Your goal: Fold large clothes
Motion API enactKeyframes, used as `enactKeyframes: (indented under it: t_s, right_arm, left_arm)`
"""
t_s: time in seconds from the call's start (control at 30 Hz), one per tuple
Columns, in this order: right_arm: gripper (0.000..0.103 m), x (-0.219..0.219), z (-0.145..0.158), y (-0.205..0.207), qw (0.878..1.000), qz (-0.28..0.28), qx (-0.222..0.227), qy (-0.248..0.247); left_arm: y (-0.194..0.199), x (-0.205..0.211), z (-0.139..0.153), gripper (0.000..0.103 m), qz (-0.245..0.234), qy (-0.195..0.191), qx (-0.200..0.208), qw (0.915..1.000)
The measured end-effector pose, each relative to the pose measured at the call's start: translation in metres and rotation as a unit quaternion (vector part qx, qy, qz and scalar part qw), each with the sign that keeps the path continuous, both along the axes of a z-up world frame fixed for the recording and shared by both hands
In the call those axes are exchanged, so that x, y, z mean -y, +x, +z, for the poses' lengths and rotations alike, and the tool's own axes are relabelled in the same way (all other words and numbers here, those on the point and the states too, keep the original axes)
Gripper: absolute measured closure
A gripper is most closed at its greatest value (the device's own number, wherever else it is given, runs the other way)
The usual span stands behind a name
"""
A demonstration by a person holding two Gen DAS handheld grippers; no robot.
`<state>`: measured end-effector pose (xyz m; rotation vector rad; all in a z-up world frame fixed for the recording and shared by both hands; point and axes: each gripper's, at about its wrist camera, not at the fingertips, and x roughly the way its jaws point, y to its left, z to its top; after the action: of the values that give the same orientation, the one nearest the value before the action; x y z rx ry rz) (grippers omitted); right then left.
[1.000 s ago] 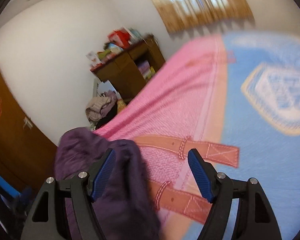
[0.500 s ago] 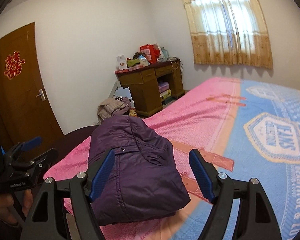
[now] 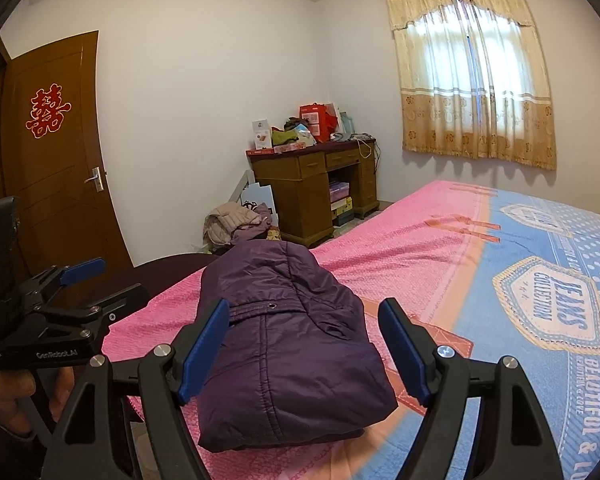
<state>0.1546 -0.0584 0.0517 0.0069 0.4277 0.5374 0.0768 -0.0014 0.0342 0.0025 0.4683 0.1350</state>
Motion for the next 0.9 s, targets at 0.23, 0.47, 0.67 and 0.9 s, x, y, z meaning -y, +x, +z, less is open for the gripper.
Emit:
enactKeyframes:
  t_s: [0.23, 0.47, 0.67, 0.9]
  right_arm:
    - [0.026, 0.0009, 0.0013, -0.0026, 1.000, 0.003, 0.002, 0.001]
    - [0.026, 0.0002, 0.0029, -0.0057, 1.000, 0.005, 0.006, 0.002]
    - [0.026, -0.0005, 0.0030, -0.0068, 1.000, 0.007, 0.009, 0.004]
    - [0.026, -0.0008, 0.0033, -0.0057, 1.000, 0.006, 0.009, 0.003]
  left_arm:
    - [-0.0007, -0.0006, 0.0007, 0.000, 0.000, 0.000, 0.000, 1.0000]
    - [-0.0007, -0.0002, 0.0006, 0.000, 0.000, -0.001, 0.000, 1.0000]
    - [-0.0009, -0.0018, 0.0013, 0.000, 0.003, -0.003, -0.001, 1.0000]
    - [-0.0012, -0.0018, 0.0017, 0.000, 0.002, -0.002, -0.004, 1.0000]
